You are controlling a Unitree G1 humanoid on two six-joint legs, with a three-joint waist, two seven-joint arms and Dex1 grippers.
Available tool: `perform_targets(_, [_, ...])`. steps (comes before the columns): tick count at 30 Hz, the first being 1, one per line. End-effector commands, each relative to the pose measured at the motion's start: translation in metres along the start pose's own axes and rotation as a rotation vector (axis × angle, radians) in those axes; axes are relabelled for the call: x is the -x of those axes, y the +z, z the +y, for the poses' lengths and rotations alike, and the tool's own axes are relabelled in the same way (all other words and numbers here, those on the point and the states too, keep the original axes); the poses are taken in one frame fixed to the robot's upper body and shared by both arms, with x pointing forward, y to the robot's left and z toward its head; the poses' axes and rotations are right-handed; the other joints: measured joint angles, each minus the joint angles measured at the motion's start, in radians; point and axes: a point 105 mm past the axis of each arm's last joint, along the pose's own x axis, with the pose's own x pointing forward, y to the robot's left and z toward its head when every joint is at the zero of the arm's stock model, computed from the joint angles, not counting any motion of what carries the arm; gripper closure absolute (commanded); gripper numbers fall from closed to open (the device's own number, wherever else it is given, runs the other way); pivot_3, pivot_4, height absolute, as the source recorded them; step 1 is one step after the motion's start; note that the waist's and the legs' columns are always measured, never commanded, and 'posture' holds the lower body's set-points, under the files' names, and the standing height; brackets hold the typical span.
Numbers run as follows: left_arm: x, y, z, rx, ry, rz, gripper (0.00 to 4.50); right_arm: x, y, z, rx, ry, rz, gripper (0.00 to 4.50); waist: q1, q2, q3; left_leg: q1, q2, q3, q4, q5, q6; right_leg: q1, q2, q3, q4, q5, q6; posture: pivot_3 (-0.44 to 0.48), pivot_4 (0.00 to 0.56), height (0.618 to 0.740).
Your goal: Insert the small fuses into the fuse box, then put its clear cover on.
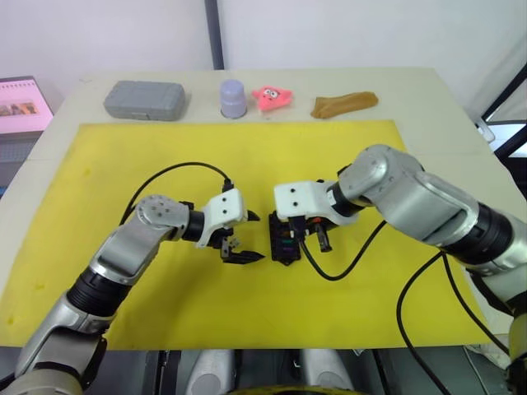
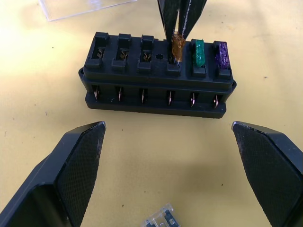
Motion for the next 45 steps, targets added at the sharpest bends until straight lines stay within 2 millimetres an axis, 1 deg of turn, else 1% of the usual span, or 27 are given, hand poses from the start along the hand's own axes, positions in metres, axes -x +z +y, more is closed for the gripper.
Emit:
perform_targets(1, [0.002,0.009,0.0,-0.036,0.011,-0.022,0.01,0.006,0.005,-0.001,0.08,-0.02,0.032,4.38,0.0,0.0,0.0,0.0,0.0,0.0,0.0,0.0,0.0,0.0,0.0,0.0,0.0,0.0,0.0,0.0,0.15,0.74])
perform_targets(8, [0.002,0.009,-0.001,-0.029,0.013,-0.022,0.01,0.004,0.004,-0.007,0.083,-0.047,0.068,4.38,0.0,0.0,0.0,0.0,0.0,0.0,0.0,0.0,0.0,0.0,0.0,0.0,0.0,0.0,0.0,0.0,0.15,0.74])
perform_targets(16, [0.003,0.009,-0.001,-0.028,0.014,-0.022,0.01,0.004,0.009,-0.005,0.084,-0.034,0.048,4.38,0.0,0.0,0.0,0.0,0.0,0.0,0.0,0.0,0.0,0.0,0.0,0.0,0.0,0.0,0.0,0.0,0.15,0.74])
perform_targets(19, [0.003,0.009,-0.002,-0.027,0.013,-0.022,0.0,0.006,0.011,-0.006,0.074,-0.043,0.03,3.4,0.0,0.0,0.0,0.0,0.0,0.0,0.0,0.0,0.0,0.0,0.0,0.0,0.0,0.0,0.0,0.0,0.15,0.74])
perform_targets(21, [0.003,0.009,-0.002,-0.026,0.013,-0.021,0.0,0.009,0.012,-0.008,0.052,-0.05,0.011,2.51,0.0,0.0,0.0,0.0,0.0,0.0,0.0,0.0,0.0,0.0,0.0,0.0,0.0,0.0,0.0,0.0,0.15,0.74])
perform_targets(27, [0.004,0.008,-0.003,-0.022,0.012,-0.016,0.0,0.018,0.015,-0.012,-0.082,-0.052,-0.126,2.51,0.0,0.0,0.0,0.0,0.0,0.0,0.0,0.0,0.0,0.0,0.0,0.0,0.001,0.0,0.0,0.0,0.15,0.74])
perform_targets(28, [0.005,0.008,-0.003,-0.022,0.012,-0.016,0.0,0.02,0.016,-0.014,-0.091,-0.071,-0.167,2.51,0.0,0.0,0.0,0.0,0.0,0.0,0.0,0.0,0.0,0.0,0.0,0.0,0.001,0.0,0.0,0.0,0.15,0.74])
perform_targets(30, [0.005,0.007,-0.003,-0.021,0.011,-0.015,0.0,0.025,0.02,-0.019,-0.049,-0.13,-0.263,2.51,0.001,0.0,0.0,0.0,0.0,0.0,0.0,0.0,0.0,0.0,0.0,0.0,0.001,0.0,0.0,0.0,0.15,0.74])
perform_targets(31, [0.005,0.007,-0.003,-0.021,0.011,-0.015,0.0,0.026,0.019,-0.017,-0.044,-0.12,-0.297,2.51,0.002,0.0,0.0,0.0,0.0,0.0,0.0,0.0,0.0,0.0,0.0,0.0,0.001,0.0,0.0,0.0,0.15,0.74])
perform_targets(33, [0.006,0.007,-0.002,-0.022,0.012,-0.014,0.0,0.028,0.013,-0.015,-0.056,-0.11,-0.327,2.51,0.001,0.0,0.0,0.0,0.0,0.0,0.0,0.0,0.0,0.0,-0.001,0.0,0.001,0.0,0.0,0.0,0.15,0.74])
perform_targets(36, [0.006,0.007,-0.001,-0.023,0.012,-0.014,0.0,0.03,0.005,-0.018,-0.17,-0.118,-0.391,2.51,0.001,0.0,0.0,0.0,0.0,0.0,0.0,0.0,0.0,0.0,0.0,0.0,0.001,0.0,0.0,0.0,0.15,0.74])
perform_targets(39, [0.006,0.008,0.0,-0.026,0.012,-0.016,0.0,0.029,-0.007,-0.02,-0.247,-0.144,-0.457,2.51,0.001,0.0,0.0,0.0,0.0,0.0,0.0,0.0,0.0,0.0,0.0,0.0,0.001,0.0,0.0,0.0,0.15,0.74])
perform_targets(42, [0.006,0.01,0.0,-0.029,0.008,-0.02,0.0,0.028,-0.008,-0.014,-0.28,-0.136,-0.528,2.51,0.001,0.0,0.0,0.0,0.0,0.0,0.0,0.0,0.0,0.0,0.0,0.0,0.001,0.0,0.0,0.0,0.15,0.74])
perform_targets(43, [0.006,0.01,0.0,-0.03,0.007,-0.02,0.0,0.028,-0.009,-0.012,-0.288,-0.133,-0.534,3.02,0.001,0.0,0.0,0.0,0.0,0.0,0.0,0.0,0.0,0.0,0.0,0.0,0.001,0.0,0.0,0.0,0.15,0.74])
perform_targets(44, [0.006,0.01,0.0,-0.03,0.005,-0.02,0.0,0.026,-0.01,-0.009,-0.294,-0.127,-0.537,3.37,0.001,0.0,0.0,0.0,0.0,0.0,0.0,0.0,0.0,0.0,0.0,0.0,0.002,0.0,0.0,0.0,0.15,0.74])
perform_targets(45, [0.006,0.01,0.0,-0.03,0.004,-0.02,0.0,0.024,-0.011,-0.007,-0.298,-0.122,-0.539,3.87,0.001,0.0,0.0,0.0,0.0,0.0,0.0,0.0,0.0,0.0,0.0,0.0,0.002,0.0,0.0,0.0,0.15,0.74])
